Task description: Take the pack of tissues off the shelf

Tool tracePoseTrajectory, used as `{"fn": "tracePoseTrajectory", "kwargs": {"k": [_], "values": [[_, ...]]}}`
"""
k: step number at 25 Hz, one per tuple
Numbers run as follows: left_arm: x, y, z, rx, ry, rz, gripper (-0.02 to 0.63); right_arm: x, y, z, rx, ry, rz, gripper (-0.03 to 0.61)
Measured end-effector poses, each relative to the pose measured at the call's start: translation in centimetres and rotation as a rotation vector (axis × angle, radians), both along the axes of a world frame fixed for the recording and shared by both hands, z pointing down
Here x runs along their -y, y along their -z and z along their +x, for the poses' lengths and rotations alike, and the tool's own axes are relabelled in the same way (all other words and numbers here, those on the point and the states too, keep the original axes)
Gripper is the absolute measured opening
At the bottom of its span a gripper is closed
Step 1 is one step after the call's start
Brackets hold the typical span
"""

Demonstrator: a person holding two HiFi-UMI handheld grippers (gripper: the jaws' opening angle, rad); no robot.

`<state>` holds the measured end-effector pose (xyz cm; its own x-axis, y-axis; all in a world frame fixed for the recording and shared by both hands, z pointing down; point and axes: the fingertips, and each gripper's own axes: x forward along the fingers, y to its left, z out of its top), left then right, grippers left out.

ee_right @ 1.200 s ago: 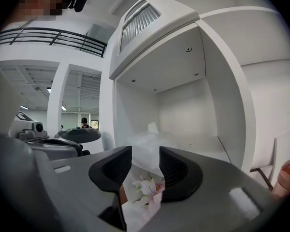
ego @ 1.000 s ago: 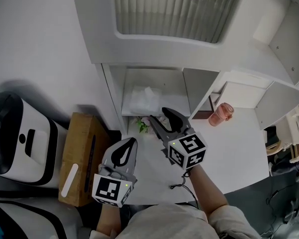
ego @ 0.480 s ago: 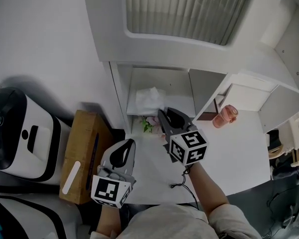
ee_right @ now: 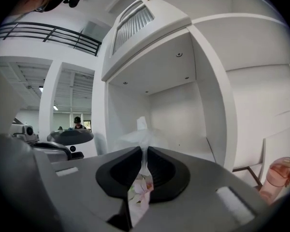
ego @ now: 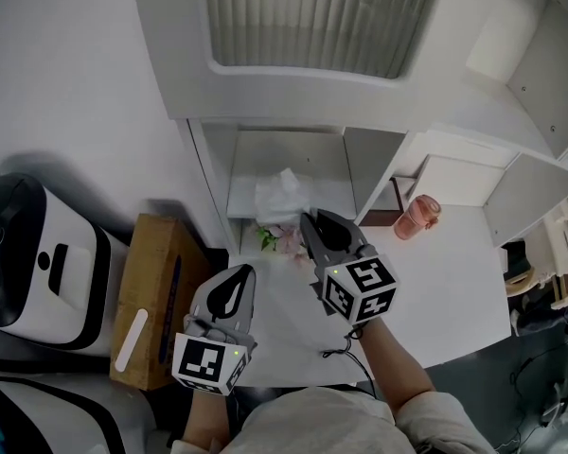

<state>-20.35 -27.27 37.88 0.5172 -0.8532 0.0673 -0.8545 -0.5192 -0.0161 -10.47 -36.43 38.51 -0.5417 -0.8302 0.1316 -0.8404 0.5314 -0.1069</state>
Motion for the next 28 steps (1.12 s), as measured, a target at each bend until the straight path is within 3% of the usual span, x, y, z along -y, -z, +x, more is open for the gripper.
{"fn": "tracePoseTrajectory", "kwargs": {"k": [4,28], "values": [[-0.5,0.6,1.3,-0.035,-0.016,-0.003,0.002,-1.7,0.8,1.4,0.018,0.006,0.014,0.038],[-3.6,2.6,11.6,-0.041,-0.102,0.034,0.002,-10.6,4.6,13.1,0.051,-0.053,0.072,0.032]]}}
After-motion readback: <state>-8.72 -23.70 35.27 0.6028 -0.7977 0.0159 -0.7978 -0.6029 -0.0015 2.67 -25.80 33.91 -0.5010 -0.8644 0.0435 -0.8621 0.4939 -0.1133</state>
